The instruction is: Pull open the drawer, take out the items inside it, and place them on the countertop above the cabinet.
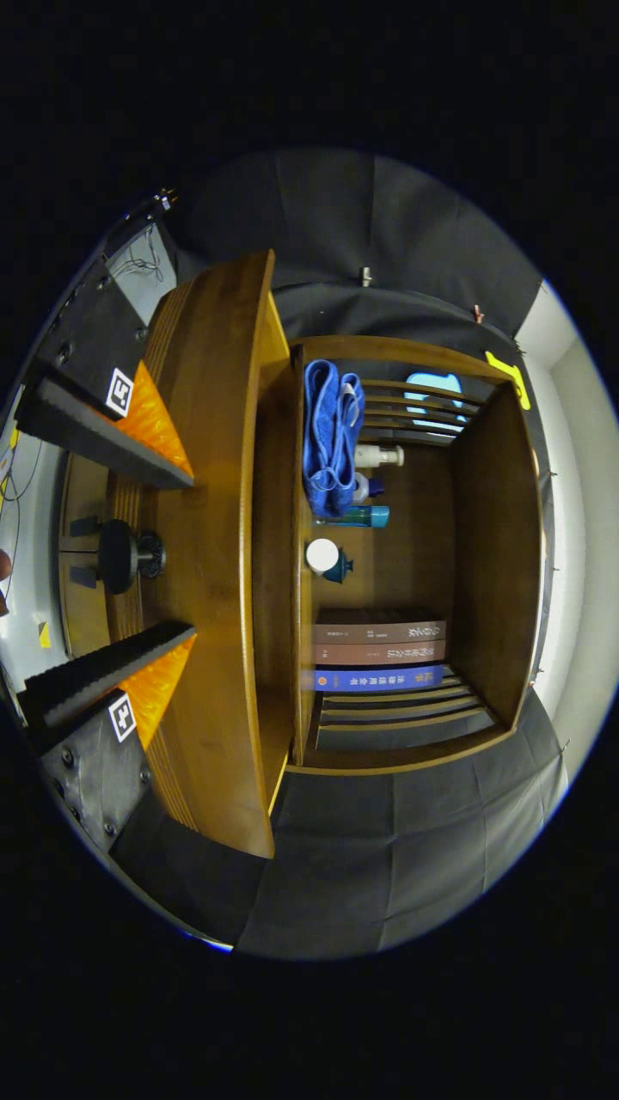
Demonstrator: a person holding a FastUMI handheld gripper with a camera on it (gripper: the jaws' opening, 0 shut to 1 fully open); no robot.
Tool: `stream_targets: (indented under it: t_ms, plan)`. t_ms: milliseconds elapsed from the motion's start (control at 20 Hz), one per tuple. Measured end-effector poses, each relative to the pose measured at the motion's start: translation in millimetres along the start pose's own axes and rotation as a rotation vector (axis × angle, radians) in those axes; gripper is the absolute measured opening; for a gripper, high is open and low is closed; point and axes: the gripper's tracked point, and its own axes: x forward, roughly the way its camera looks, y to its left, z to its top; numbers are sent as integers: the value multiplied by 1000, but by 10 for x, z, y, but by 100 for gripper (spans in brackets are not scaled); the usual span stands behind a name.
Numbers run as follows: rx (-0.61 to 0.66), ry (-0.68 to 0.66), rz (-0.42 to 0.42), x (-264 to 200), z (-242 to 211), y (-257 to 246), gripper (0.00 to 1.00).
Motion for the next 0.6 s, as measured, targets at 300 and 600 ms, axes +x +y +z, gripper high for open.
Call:
stream_targets:
  t_ms: [300, 600]
  plan:
    - [-14, -3, 3, 283, 12, 23, 100]
    - [-30, 13, -7, 661, 33, 45, 100]
